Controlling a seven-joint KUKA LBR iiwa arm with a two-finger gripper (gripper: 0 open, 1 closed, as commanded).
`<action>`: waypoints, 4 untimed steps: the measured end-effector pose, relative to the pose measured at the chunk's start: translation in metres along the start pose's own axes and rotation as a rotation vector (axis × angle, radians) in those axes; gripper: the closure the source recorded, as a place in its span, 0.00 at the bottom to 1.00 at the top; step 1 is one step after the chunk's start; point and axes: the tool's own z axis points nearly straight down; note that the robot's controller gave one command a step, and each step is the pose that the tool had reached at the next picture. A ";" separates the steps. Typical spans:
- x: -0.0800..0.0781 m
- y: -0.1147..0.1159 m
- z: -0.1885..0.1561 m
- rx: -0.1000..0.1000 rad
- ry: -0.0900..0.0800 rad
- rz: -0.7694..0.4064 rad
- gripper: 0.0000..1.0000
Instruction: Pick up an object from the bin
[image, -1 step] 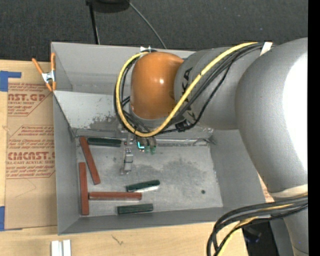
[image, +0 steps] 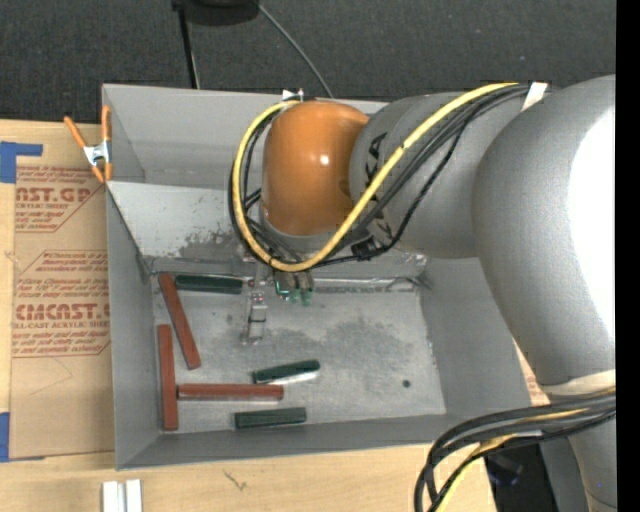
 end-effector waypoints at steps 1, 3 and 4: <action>0.025 -0.053 0.022 -0.001 -0.002 0.012 0.00; 0.059 -0.046 0.081 0.001 0.006 -0.145 1.00; 0.059 -0.046 0.081 0.001 0.006 -0.145 1.00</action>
Offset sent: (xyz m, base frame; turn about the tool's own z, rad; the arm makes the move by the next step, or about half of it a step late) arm -0.0876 -0.0178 -0.0306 -0.0540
